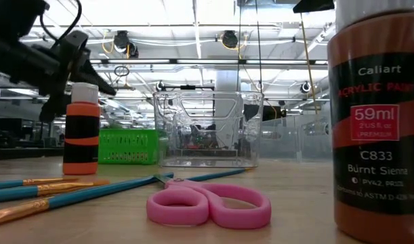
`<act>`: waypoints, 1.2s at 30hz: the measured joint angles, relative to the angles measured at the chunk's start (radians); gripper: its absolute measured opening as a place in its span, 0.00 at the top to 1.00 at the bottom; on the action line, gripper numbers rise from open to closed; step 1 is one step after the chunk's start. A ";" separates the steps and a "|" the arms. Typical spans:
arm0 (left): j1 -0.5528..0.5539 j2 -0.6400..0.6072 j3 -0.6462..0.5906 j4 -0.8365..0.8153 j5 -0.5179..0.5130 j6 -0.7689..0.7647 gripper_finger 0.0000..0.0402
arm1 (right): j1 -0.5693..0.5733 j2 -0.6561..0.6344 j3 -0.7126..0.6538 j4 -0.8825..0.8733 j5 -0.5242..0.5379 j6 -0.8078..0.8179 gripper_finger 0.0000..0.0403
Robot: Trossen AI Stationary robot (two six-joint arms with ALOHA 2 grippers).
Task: Pick & Place Paint Supplies
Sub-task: Put the green scissors into the green bin, then put the pink scissors into the green bin
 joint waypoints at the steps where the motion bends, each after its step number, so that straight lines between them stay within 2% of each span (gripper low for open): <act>1: 0.006 0.000 0.014 -0.002 0.003 0.031 0.37 | 0.000 0.000 0.000 -0.001 0.000 0.000 0.72; 6: 0.055 0.000 0.088 -0.118 0.006 0.138 0.37 | 0.003 0.002 0.000 -0.004 0.001 0.002 0.72; 12: 0.131 0.000 0.168 -0.310 0.012 0.124 0.37 | 0.008 0.002 -0.006 -0.007 0.002 0.031 0.72; 19: 0.153 0.000 0.275 -0.288 0.058 0.276 0.37 | 0.008 0.004 -0.006 -0.007 0.002 0.040 0.72; 25: 0.128 0.001 0.370 -0.281 0.064 0.450 0.37 | 0.008 0.013 -0.007 -0.017 -0.011 0.049 0.72; 29: 0.113 0.001 0.389 -0.276 0.062 0.547 0.37 | 0.008 0.014 -0.007 -0.087 -0.148 0.091 0.72; 36: 0.111 0.001 0.389 -0.285 0.063 0.646 0.37 | 0.008 0.014 -0.007 -0.183 -0.577 0.145 0.72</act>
